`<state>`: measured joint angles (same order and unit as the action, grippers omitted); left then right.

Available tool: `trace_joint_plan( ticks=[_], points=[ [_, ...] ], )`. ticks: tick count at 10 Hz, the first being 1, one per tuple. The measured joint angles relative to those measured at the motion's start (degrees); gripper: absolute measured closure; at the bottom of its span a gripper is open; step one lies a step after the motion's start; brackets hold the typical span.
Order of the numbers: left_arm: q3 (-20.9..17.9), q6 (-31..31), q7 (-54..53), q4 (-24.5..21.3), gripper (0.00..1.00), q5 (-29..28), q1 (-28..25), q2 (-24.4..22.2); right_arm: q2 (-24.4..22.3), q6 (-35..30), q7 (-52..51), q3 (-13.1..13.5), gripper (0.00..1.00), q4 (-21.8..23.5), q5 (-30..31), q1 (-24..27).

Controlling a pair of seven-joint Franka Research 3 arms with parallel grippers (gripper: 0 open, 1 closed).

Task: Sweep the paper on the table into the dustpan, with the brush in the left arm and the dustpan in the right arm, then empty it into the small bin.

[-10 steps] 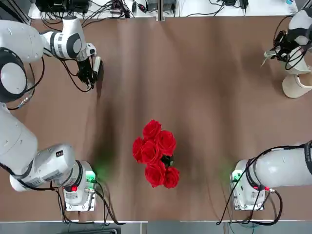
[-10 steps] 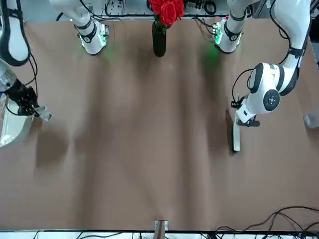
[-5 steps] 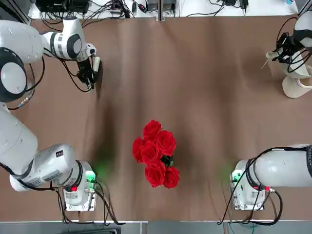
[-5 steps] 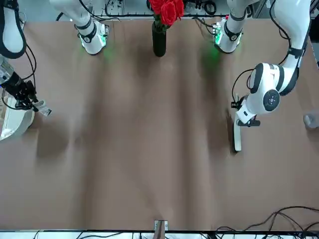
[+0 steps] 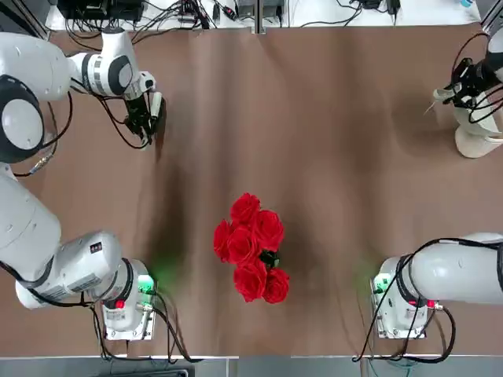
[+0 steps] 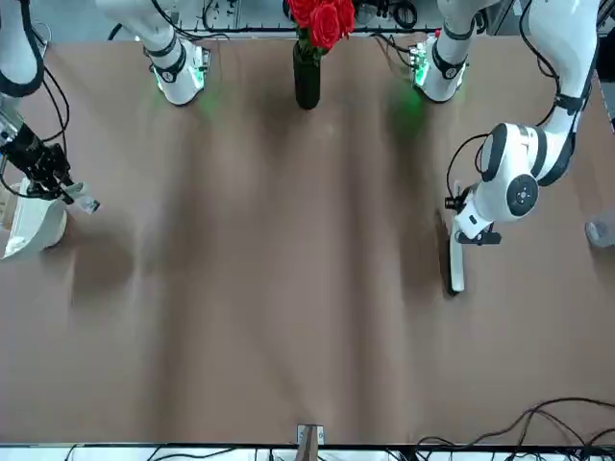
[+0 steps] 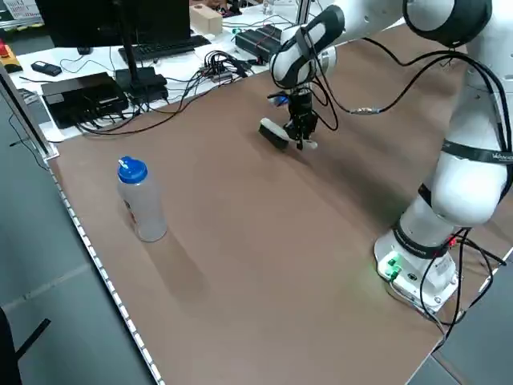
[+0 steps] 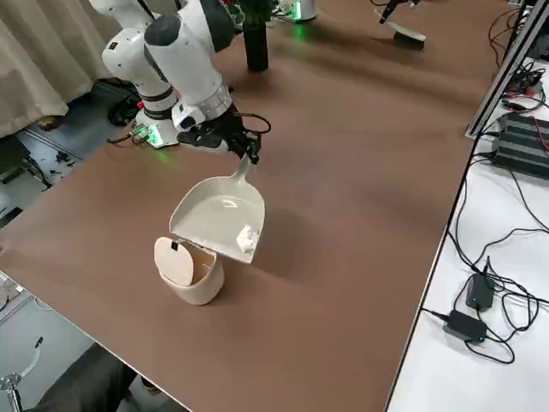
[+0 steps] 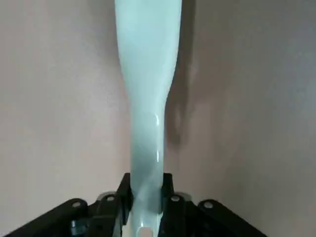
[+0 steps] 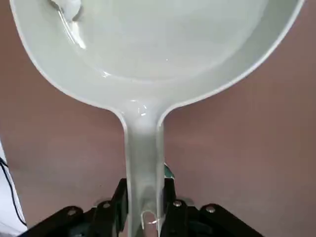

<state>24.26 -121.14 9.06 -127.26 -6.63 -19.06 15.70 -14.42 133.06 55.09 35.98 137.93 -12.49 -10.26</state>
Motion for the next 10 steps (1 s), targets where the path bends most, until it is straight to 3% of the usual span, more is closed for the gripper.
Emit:
trace_joint_plan(
  ticks=[6, 8, 10],
  points=[
    [0.0, -0.1, 0.0, 0.4, 0.61, 0.0, -0.4, 0.7, -0.9, -1.3, 0.0, 2.1, 0.67, 0.9, 0.0, 0.6],
    [0.0, -0.1, 0.1, 0.6, 0.41, 0.0, -0.4, 0.7, -1.8, -2.1, 0.0, 2.4, 0.67, 1.4, 0.0, 0.6],
    [0.0, 1.1, 0.8, 2.4, 0.11, 0.0, -0.4, 0.3, -3.0, -3.7, 0.0, 2.6, 0.67, 1.5, 0.0, 0.8]
  ],
)
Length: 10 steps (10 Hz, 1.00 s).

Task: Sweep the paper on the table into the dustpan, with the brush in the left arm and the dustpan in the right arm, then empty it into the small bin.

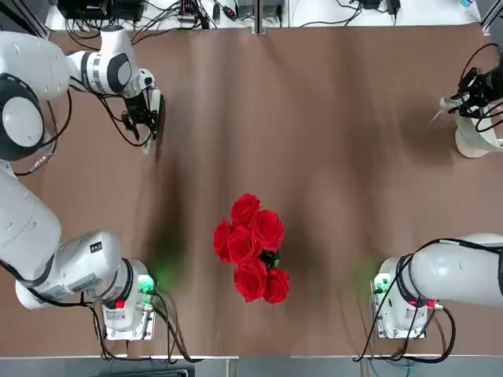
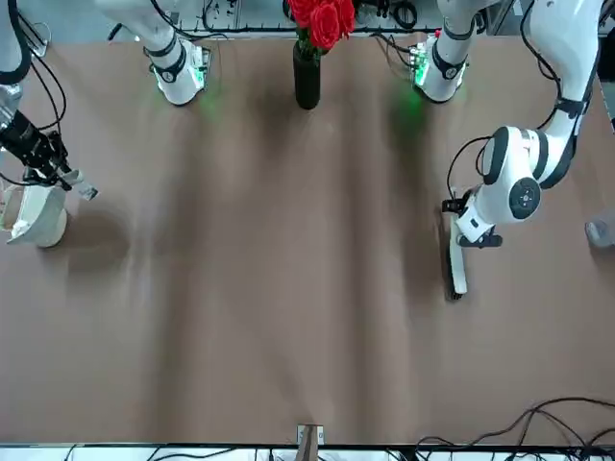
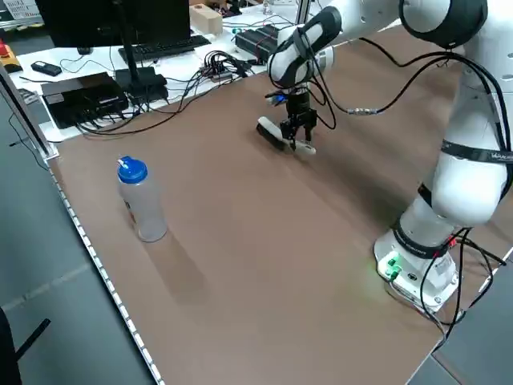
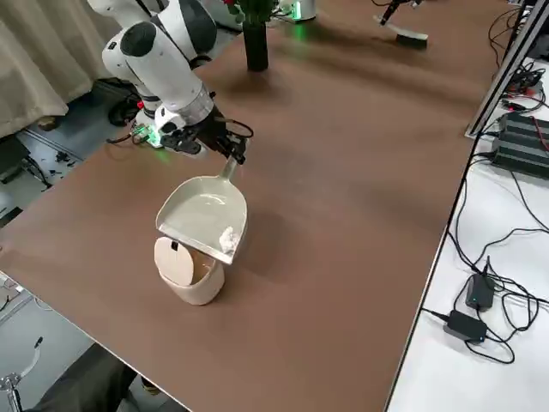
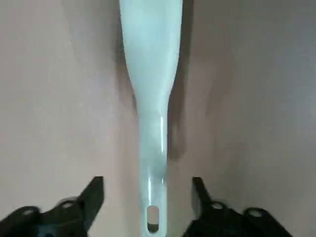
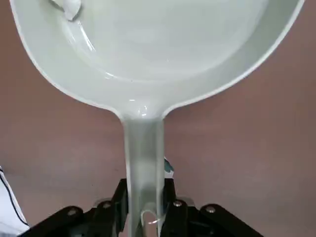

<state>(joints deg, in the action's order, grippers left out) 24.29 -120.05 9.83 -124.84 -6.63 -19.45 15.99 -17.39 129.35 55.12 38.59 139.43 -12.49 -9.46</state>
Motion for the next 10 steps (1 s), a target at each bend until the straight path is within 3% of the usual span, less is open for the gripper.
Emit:
trace_joint_plan(
  ticks=[1, 4, 6, 10],
  points=[
    [0.0, 2.4, 0.3, 2.2, 0.00, 0.0, 0.0, -0.7, -0.7, -1.0, 0.0, 0.1, 0.67, 0.0, 0.0, 0.1],
    [0.1, 12.2, 0.3, 13.4, 0.00, 0.3, 0.0, -3.6, -2.1, -3.3, 0.0, 0.4, 0.67, 0.0, 0.0, 1.1],
    [-0.1, 14.7, 0.3, 19.2, 0.00, 1.8, -0.2, -5.4, -2.6, -3.6, 0.0, 1.4, 0.67, 0.0, 0.0, 1.4],
    [-0.3, 17.5, -2.6, 21.3, 0.00, 4.4, -4.4, -14.4, -3.9, -5.5, 0.0, 3.8, 0.67, 0.0, 0.1, 1.5]
  ],
)
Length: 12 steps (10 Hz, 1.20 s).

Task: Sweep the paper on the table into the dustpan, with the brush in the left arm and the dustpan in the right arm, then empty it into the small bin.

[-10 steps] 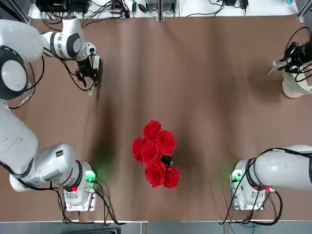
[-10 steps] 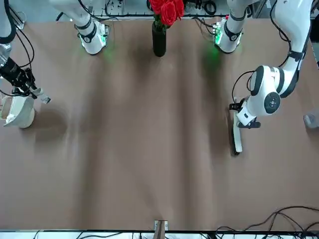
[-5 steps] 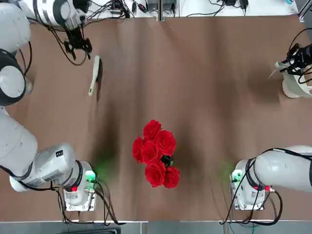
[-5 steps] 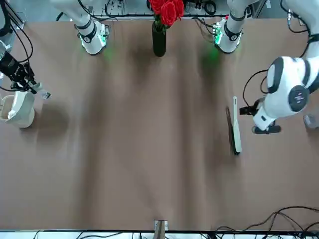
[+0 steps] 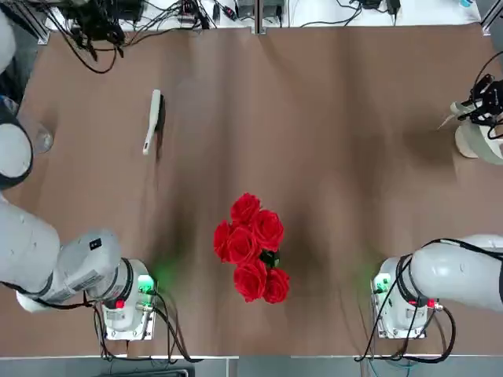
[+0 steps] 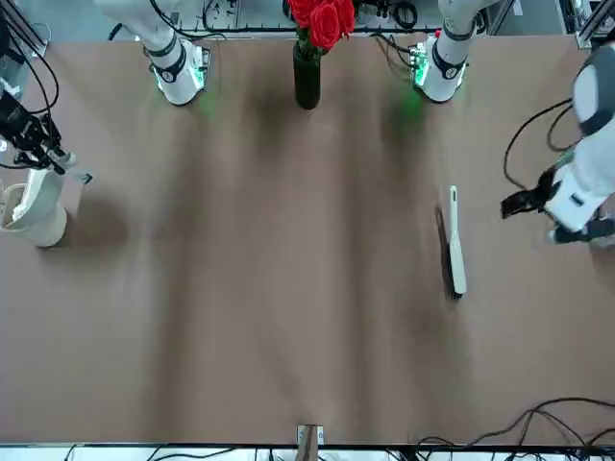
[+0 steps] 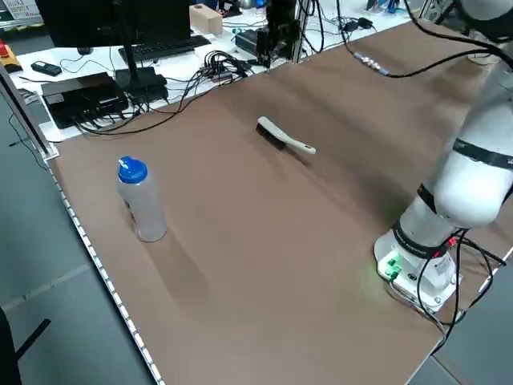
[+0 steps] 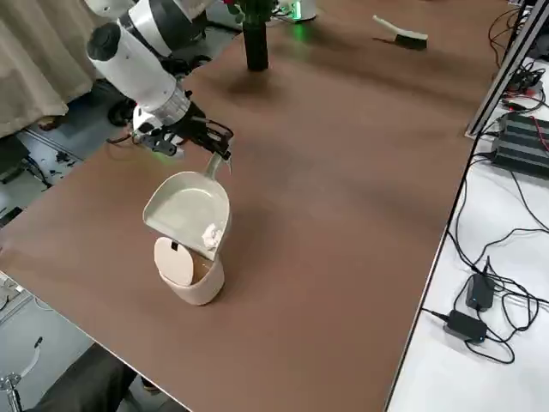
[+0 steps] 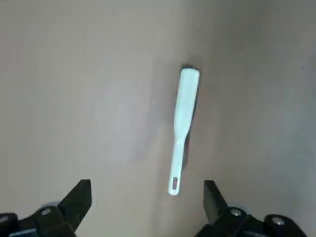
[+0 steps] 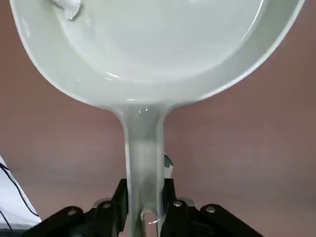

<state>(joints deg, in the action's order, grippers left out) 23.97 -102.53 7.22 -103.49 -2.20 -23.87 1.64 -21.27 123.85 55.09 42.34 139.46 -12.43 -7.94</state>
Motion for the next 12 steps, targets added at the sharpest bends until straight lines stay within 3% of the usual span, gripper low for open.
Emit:
trace_joint_plan(
  ticks=[4, 5, 8, 12],
  points=[
    [-0.1, 2.6, -1.1, 1.4, 0.00, 0.1, 0.8, -5.2, -0.3, -2.6, 0.0, 0.0, 0.67, -0.4, 0.0, 0.0],
    [-1.5, 2.6, -1.4, 2.3, 0.00, 0.2, 2.8, -5.9, -0.3, -4.2, 0.0, 0.0, 0.67, -1.2, 0.0, 0.0],
    [-11.0, 5.2, -2.0, 5.2, 0.00, 0.2, 13.4, -7.6, -0.6, -7.7, 0.0, 0.2, 0.67, -3.4, 0.0, 0.0],
    [-13.2, 11.5, -2.2, 6.9, 0.00, 1.2, 17.4, -9.5, -0.7, -9.9, -0.9, 3.3, 0.67, -5.2, 0.0, 0.0]
  ],
)
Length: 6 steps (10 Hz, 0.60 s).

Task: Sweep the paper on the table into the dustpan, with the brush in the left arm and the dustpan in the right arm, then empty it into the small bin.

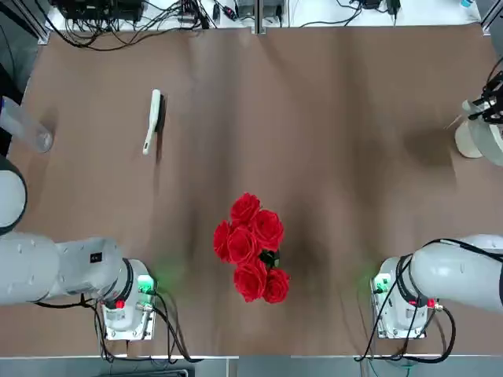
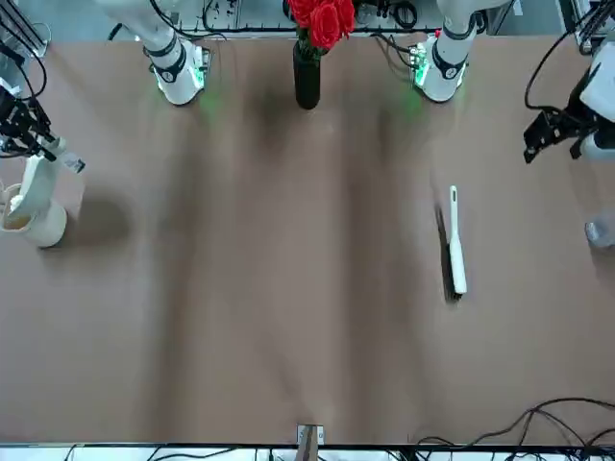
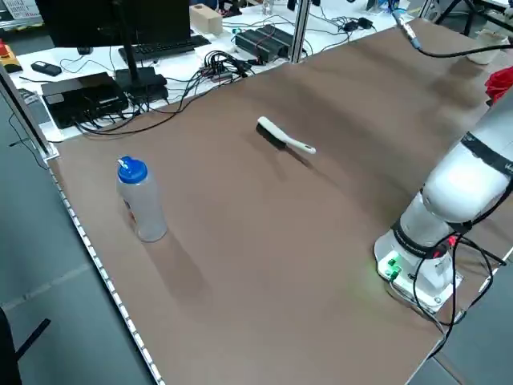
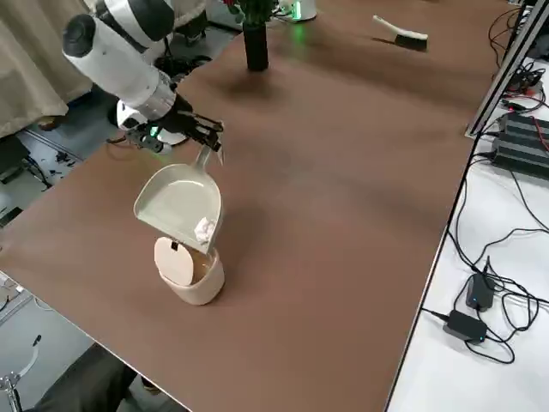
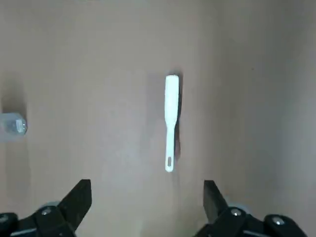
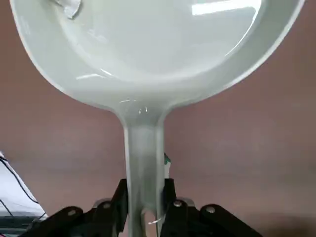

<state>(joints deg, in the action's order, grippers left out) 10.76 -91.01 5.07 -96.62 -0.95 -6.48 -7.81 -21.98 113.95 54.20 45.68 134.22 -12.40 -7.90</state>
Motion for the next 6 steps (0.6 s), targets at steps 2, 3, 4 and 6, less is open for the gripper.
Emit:
trace_joint_plan(
  ticks=[2, 3, 4, 6],
  points=[
    [-2.3, 0.5, -0.6, 1.5, 0.00, 3.6, 0.8, 0.2, 0.0, -0.5, -1.0, 0.8, 0.67, -0.1, 0.0, 0.0],
    [-3.1, 0.5, -0.8, 2.7, 0.00, 4.1, 0.8, 1.0, 0.0, -1.1, -1.5, 0.8, 0.67, -0.2, 0.0, 0.0],
    [-3.4, 0.4, -0.8, 3.9, 0.00, 4.2, 0.6, 2.2, 0.0, -1.7, -2.0, 0.8, 0.67, -0.3, 0.0, 0.0],
    [-3.4, 0.4, -0.8, 5.4, 0.00, 4.2, 0.5, 3.8, 0.0, -2.3, -2.4, 0.8, 0.67, -0.4, 0.0, 0.0]
  ],
)
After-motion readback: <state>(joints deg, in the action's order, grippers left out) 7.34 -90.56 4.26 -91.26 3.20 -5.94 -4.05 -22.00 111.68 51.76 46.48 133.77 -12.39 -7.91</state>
